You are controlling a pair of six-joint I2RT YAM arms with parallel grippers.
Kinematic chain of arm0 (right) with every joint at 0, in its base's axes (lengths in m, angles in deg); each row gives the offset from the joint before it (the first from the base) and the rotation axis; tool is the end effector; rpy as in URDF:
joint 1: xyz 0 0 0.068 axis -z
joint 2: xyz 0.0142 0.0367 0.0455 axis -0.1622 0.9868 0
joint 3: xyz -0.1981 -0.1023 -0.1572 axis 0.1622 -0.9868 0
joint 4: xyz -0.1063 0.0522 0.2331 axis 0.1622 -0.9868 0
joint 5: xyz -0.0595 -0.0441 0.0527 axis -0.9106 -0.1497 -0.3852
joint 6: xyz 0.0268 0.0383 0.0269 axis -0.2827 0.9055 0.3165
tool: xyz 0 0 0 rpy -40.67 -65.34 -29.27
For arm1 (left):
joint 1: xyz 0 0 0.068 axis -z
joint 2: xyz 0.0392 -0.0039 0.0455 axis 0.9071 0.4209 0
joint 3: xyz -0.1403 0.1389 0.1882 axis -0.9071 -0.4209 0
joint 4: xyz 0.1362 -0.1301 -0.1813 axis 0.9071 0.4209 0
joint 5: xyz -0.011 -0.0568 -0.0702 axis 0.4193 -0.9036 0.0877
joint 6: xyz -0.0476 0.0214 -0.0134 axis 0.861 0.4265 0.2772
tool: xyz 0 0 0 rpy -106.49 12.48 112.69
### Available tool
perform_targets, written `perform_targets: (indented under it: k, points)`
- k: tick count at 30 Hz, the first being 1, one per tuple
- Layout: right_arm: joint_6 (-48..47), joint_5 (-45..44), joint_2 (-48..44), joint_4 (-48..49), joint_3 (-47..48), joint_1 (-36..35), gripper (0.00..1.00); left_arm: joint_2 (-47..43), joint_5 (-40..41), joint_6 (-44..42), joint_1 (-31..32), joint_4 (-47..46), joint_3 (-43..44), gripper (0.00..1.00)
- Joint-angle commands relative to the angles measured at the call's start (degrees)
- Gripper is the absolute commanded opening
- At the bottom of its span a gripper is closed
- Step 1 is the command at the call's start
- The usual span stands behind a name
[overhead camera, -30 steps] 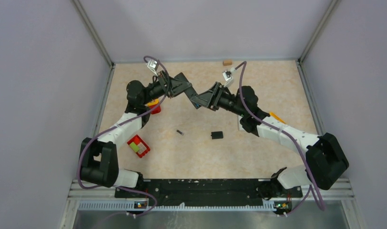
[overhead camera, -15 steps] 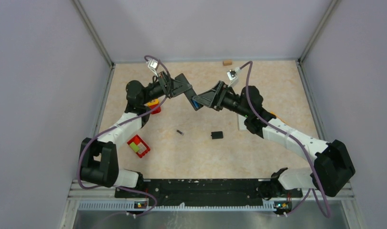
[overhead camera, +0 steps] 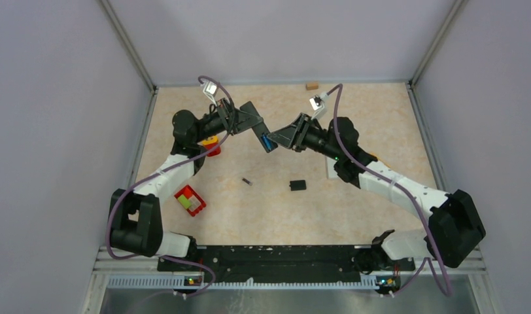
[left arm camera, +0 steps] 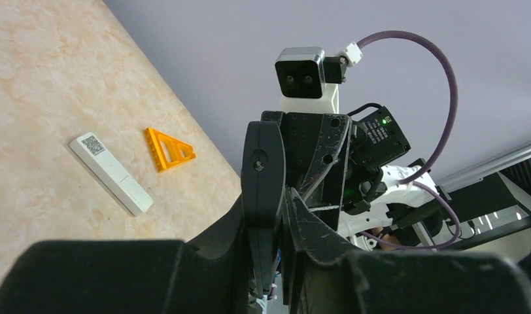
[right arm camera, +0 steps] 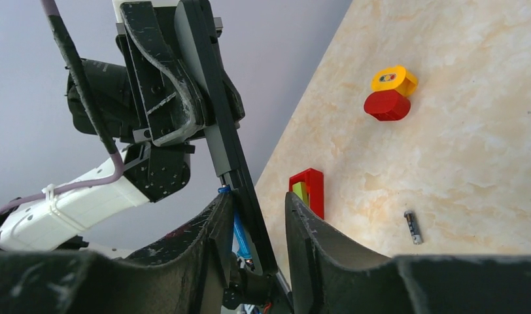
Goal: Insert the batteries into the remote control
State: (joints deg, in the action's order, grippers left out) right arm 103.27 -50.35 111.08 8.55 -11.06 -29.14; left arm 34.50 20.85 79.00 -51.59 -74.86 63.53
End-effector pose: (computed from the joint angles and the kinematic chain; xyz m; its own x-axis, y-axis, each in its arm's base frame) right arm 0.2320 0.1996 0.3238 -0.6931 0.4213 -0.5849 -0.4899 0.3199 0.8110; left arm 0.2906 -0.0991 0.3310 -0.7273 -0.4113 -0.5494 0.5800 0.0595 -0.8124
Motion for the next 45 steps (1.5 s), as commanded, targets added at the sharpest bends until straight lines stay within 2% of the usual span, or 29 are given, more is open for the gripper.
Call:
perform_targets:
  k: [1,8,15,22,24,27,31,35,39,45]
  points:
    - [-2.37,0.65,1.81,0.64,3.44,0.24,0.33,-2.38,-0.69,-0.89,-0.25,-2.51,2.26,0.0]
    - [-3.93,2.71,3.82,0.75,3.44,0.08,0.22,-2.1,-0.28,0.89,-0.16,-3.87,2.47,0.0]
    - [-10.18,6.73,7.05,-1.01,3.46,-1.58,0.15,-0.68,1.4,5.38,-0.08,-9.1,1.57,0.0]
    - [-13.39,3.79,7.31,-4.04,2.63,-2.09,0.03,-0.96,2.8,3.86,-0.16,-7.51,1.13,0.0]
    - [-13.56,2.67,6.93,-5.16,2.99,-2.06,0.03,-1.15,2.7,2.79,-0.16,-6.1,1.29,0.0]
    - [-12.26,1.78,5.98,-6.34,4.32,-2.02,0.12,-1.69,2.55,0.29,-0.29,-4.83,1.13,0.0]
    - [-6.48,0.64,3.8,-5.71,5.07,-1.25,0.35,-2.41,2.37,-1.82,-0.66,-4.83,0.64,0.0]
    - [-1.73,-1.13,0.87,-5.18,4.47,0.02,0.52,-2.81,1.83,-2.37,-1.02,-5.47,0.76,0.0]
    - [0.67,0.23,0.27,-3.4,4.72,0.51,0.62,-2.82,1.43,-2.3,-1.13,-5.89,0.85,0.0]
    - [6.39,3.13,4.02,1.44,5.47,0.51,0.67,-2.38,1.06,-0.81,-1.13,-8.55,0.27,0.0]
